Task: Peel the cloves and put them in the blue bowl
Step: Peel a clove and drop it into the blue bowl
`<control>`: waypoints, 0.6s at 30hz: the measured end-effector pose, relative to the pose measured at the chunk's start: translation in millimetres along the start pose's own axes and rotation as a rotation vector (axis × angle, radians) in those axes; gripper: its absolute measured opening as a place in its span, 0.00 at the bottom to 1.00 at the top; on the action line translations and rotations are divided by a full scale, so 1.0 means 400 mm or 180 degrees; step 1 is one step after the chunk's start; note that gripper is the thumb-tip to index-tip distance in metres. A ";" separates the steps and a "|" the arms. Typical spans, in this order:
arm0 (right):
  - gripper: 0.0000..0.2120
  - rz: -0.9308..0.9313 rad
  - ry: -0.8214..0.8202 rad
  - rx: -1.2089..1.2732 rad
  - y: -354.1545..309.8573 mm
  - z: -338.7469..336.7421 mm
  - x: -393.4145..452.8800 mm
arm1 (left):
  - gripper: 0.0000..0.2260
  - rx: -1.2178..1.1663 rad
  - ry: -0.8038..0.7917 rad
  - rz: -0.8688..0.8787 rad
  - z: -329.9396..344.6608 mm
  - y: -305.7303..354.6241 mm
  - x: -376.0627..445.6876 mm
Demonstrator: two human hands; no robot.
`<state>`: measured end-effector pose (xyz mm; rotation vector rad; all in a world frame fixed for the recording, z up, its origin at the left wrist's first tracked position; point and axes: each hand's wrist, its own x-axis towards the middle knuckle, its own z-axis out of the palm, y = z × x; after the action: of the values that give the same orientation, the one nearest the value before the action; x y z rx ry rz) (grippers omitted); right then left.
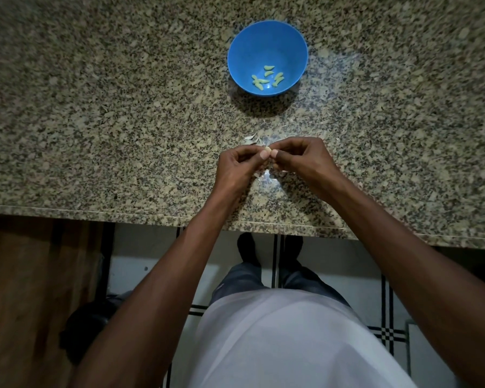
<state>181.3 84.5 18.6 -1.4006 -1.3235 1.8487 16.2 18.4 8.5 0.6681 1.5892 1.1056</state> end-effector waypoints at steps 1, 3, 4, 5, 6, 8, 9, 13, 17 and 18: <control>0.08 0.0029 0.0004 0.0051 0.001 0.002 0.000 | 0.10 0.0097 -0.0013 0.0058 -0.002 0.001 0.003; 0.09 0.0116 0.0001 0.0167 0.002 0.006 0.000 | 0.09 0.0266 -0.0044 0.0140 -0.006 0.001 0.010; 0.10 0.0200 0.0000 0.0269 0.000 0.007 0.000 | 0.08 0.0351 -0.0063 0.0175 -0.009 0.001 0.015; 0.10 0.0312 -0.0011 0.0409 -0.002 0.007 0.002 | 0.07 0.0446 -0.0085 0.0211 -0.011 0.002 0.021; 0.09 0.0439 -0.0033 0.0557 -0.003 0.005 0.005 | 0.06 0.0537 -0.0116 0.0245 -0.011 0.004 0.024; 0.08 0.0707 -0.0111 0.0796 -0.008 -0.001 0.012 | 0.04 0.0667 -0.0189 0.0280 -0.011 0.010 0.028; 0.07 0.0842 -0.0162 0.0907 -0.011 -0.004 0.015 | 0.04 0.0715 -0.0220 0.0285 -0.010 0.011 0.030; 0.07 0.1063 -0.0256 0.1047 -0.019 -0.007 0.022 | 0.06 0.0894 -0.0317 0.0358 -0.007 0.009 0.027; 0.08 0.0935 -0.0201 0.0784 -0.024 -0.005 0.019 | 0.09 0.0857 -0.0363 0.0326 -0.003 0.004 0.019; 0.08 0.0877 -0.0200 0.0691 -0.025 -0.003 0.016 | 0.09 0.0820 -0.0357 0.0319 -0.002 0.004 0.016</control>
<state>178.4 94.5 24.4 -1.4765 -0.9593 2.1575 13.3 24.4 7.0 0.9732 1.6298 0.9253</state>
